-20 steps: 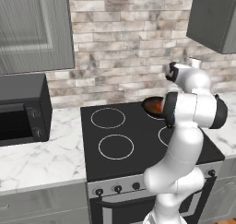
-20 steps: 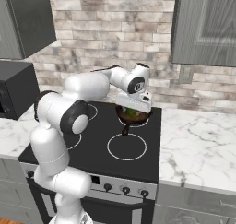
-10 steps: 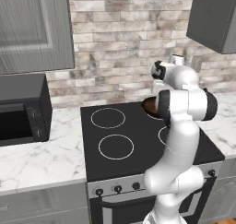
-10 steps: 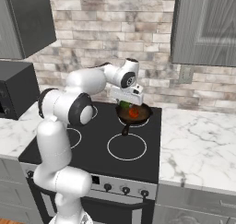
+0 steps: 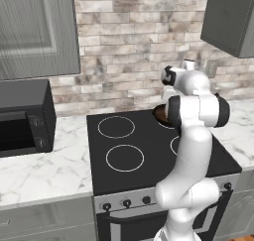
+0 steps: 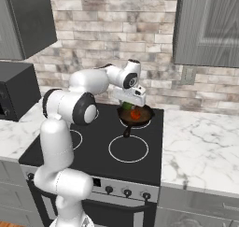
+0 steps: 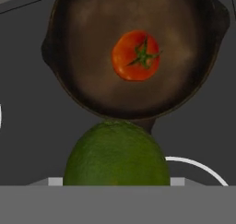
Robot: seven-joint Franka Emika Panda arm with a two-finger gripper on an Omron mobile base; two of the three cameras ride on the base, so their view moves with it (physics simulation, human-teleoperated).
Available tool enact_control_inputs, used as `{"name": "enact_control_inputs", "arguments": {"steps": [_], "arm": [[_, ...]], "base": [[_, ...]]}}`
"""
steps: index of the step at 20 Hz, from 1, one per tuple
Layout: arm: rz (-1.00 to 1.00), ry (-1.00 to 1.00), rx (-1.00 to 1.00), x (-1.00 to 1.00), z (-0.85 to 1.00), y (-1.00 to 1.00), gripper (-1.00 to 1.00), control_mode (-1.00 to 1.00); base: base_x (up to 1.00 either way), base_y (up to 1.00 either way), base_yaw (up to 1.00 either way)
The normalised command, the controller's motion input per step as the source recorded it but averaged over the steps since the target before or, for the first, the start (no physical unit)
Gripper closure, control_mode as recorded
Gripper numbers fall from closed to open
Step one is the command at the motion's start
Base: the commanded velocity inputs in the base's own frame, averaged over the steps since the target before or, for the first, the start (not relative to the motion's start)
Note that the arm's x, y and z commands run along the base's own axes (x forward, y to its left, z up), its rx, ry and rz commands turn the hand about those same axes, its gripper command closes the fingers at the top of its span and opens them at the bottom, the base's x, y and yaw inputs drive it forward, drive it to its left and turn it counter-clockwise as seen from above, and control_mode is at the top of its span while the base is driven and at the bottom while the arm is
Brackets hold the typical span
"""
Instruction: Put the lime and tomato in the pan. Then turn on the rear right burner and set the heat to medium.
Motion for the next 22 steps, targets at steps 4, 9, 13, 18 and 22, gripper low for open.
{"name": "enact_control_inputs", "arguments": {"steps": [4,9,13,18,22], "arm": [[-0.03,0.00,-0.16,0.11,-0.13,0.00,1.00,-1.00],[-0.03,0.00,-0.09,0.07,-0.07,0.00,1.00,-1.00],[-0.07,0.02,0.00,0.26,-0.14,0.11,1.00,-1.00],[-0.08,0.03,0.00,0.37,-0.13,0.23,1.00,-1.00],[-0.07,0.02,0.00,0.41,-0.12,0.14,1.00,-1.00]], "base": [[0.00,0.00,0.00],[0.00,0.00,0.00],[0.00,0.00,0.00],[0.00,0.00,0.00],[0.00,0.00,0.00]]}}
